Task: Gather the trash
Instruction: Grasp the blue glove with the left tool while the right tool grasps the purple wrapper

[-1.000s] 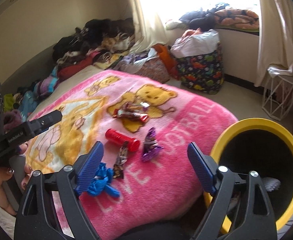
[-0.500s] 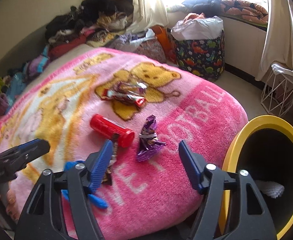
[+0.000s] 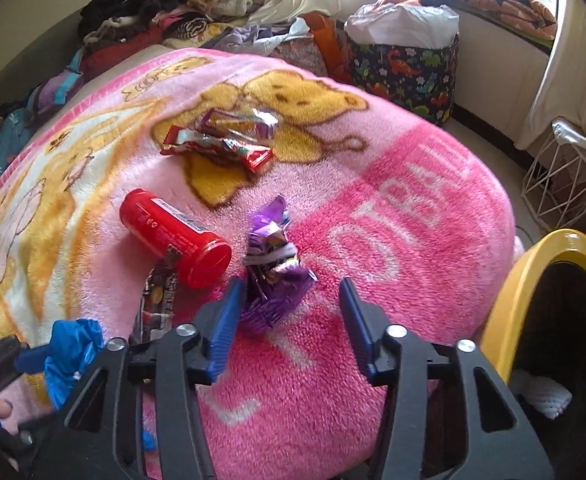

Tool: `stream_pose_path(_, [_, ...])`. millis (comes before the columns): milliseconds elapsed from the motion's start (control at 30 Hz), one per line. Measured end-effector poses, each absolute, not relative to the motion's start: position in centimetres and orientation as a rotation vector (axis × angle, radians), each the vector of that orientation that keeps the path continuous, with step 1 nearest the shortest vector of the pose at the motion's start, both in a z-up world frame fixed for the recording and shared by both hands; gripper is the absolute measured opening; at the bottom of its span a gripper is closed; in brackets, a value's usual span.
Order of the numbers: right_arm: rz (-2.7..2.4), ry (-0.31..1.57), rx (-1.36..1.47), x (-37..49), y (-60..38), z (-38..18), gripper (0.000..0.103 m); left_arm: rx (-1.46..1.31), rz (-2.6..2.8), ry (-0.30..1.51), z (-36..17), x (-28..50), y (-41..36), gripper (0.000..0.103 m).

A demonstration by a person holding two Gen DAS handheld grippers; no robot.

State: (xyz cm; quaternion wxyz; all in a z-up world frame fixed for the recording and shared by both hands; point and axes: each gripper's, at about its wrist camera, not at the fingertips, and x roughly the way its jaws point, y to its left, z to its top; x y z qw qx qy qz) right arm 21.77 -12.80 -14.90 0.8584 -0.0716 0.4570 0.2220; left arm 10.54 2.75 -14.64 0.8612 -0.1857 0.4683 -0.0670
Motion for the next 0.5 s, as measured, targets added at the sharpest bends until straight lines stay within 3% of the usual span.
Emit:
stream_pose_path(133, [0.509,0.962,-0.117,21.8,-12.7,-15.2,0.014,-0.381,-0.134,0.998,-15.2,10.7,2.7,0.052])
stream_pose_path(500, [0.513,0.93,0.005,19.6,-15.0,-13.6,0.011,-0.381,-0.139,0.995,-15.3,10.7,3.4,0.02])
